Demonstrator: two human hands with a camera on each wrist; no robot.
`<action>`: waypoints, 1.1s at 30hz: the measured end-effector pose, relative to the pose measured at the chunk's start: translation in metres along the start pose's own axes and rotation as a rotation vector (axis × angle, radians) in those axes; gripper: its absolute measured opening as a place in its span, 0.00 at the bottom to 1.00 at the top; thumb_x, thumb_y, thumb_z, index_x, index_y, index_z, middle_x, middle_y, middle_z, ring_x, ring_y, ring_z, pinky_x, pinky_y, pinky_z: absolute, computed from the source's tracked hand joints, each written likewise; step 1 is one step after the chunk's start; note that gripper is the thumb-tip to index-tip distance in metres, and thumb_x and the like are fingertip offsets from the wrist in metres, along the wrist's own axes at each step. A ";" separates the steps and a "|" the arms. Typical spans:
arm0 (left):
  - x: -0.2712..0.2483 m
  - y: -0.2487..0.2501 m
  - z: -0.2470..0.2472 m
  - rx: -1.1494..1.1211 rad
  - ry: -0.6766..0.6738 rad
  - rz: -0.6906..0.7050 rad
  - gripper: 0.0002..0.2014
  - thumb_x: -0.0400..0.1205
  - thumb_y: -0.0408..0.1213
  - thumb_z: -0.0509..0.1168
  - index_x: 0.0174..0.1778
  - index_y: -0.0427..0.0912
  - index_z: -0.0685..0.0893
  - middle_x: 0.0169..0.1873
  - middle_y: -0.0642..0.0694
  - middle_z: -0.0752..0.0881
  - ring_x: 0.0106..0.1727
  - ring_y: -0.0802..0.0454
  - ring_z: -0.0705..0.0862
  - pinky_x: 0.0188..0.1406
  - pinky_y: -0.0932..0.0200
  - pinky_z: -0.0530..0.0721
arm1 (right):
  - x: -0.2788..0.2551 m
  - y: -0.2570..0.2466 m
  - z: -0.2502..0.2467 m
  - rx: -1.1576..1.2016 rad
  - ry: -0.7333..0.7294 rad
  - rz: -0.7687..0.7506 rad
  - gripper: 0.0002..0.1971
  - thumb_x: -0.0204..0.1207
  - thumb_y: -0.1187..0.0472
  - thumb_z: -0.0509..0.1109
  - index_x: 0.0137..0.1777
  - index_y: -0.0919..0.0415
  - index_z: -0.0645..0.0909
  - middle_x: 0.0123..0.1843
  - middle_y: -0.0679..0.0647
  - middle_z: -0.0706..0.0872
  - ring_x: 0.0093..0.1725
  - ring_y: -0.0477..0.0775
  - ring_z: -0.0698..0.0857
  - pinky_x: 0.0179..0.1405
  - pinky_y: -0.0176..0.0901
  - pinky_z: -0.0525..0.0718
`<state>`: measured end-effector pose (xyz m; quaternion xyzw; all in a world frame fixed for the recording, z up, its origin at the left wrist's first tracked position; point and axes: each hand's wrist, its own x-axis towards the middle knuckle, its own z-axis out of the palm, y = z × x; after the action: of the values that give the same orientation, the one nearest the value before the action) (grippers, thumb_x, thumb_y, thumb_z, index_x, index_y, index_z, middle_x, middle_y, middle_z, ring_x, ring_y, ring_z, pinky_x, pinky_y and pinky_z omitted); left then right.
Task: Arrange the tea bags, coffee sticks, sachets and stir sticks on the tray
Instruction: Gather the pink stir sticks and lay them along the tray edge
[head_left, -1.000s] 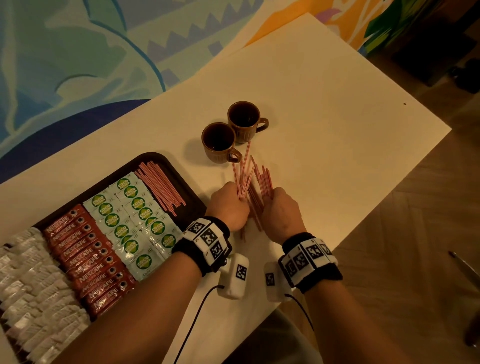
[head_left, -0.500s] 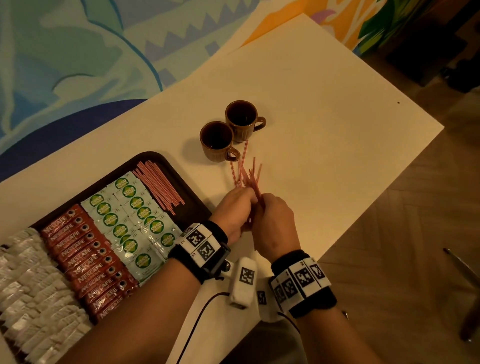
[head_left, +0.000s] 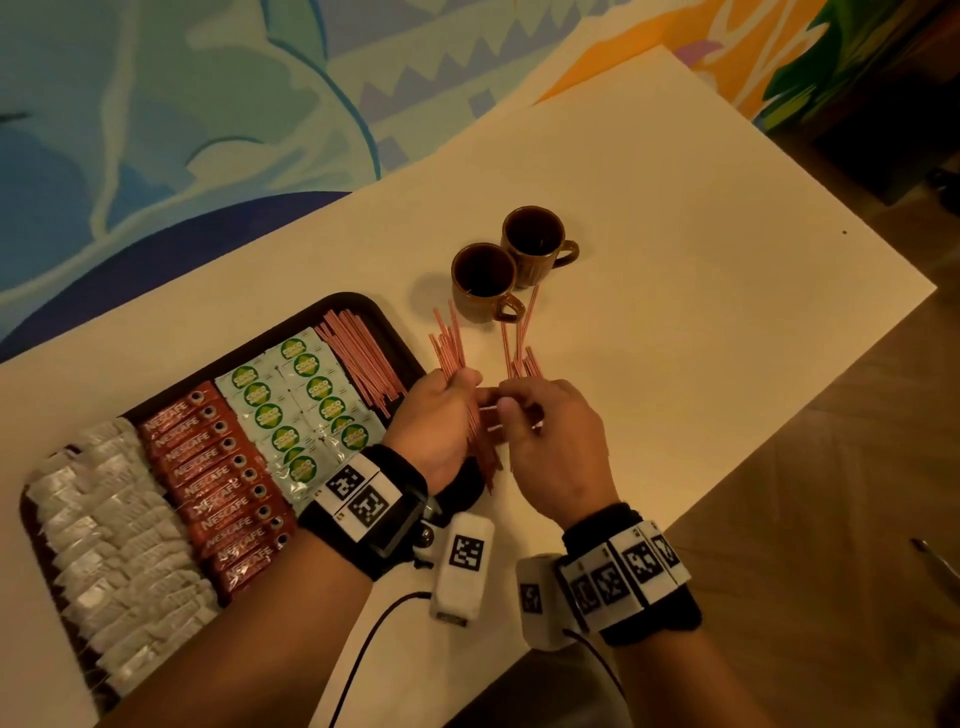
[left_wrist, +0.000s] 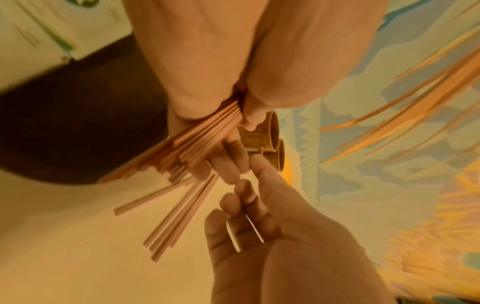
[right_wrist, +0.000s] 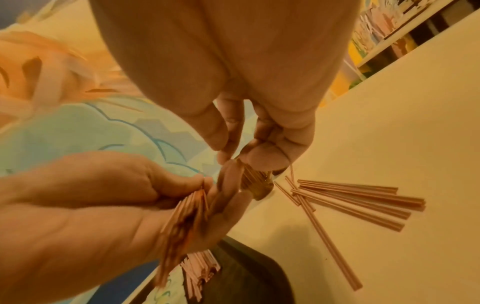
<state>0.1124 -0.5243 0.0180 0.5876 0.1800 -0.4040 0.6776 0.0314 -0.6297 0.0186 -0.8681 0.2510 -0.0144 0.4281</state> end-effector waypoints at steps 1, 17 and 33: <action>-0.003 0.001 -0.005 -0.019 -0.018 0.015 0.11 0.93 0.38 0.57 0.65 0.34 0.77 0.53 0.32 0.91 0.51 0.36 0.92 0.52 0.40 0.92 | 0.000 0.000 -0.001 0.034 0.013 0.012 0.08 0.86 0.58 0.68 0.57 0.47 0.87 0.52 0.43 0.84 0.49 0.36 0.80 0.44 0.20 0.71; -0.030 0.025 -0.057 0.205 0.025 0.548 0.10 0.94 0.36 0.51 0.61 0.35 0.75 0.45 0.42 0.88 0.59 0.50 0.91 0.64 0.51 0.87 | 0.000 -0.050 0.044 0.964 -0.492 0.537 0.27 0.91 0.45 0.58 0.66 0.71 0.82 0.58 0.72 0.90 0.60 0.73 0.90 0.68 0.71 0.85; -0.033 0.015 -0.096 0.445 0.142 0.570 0.09 0.93 0.42 0.52 0.57 0.47 0.77 0.44 0.49 0.86 0.53 0.47 0.88 0.62 0.34 0.85 | 0.013 -0.072 0.049 0.792 -0.590 0.310 0.19 0.72 0.75 0.64 0.62 0.66 0.86 0.62 0.65 0.89 0.69 0.65 0.86 0.74 0.69 0.80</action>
<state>0.1258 -0.4232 0.0282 0.7739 -0.0364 -0.1866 0.6041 0.0853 -0.5630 0.0396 -0.5593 0.2204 0.2008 0.7735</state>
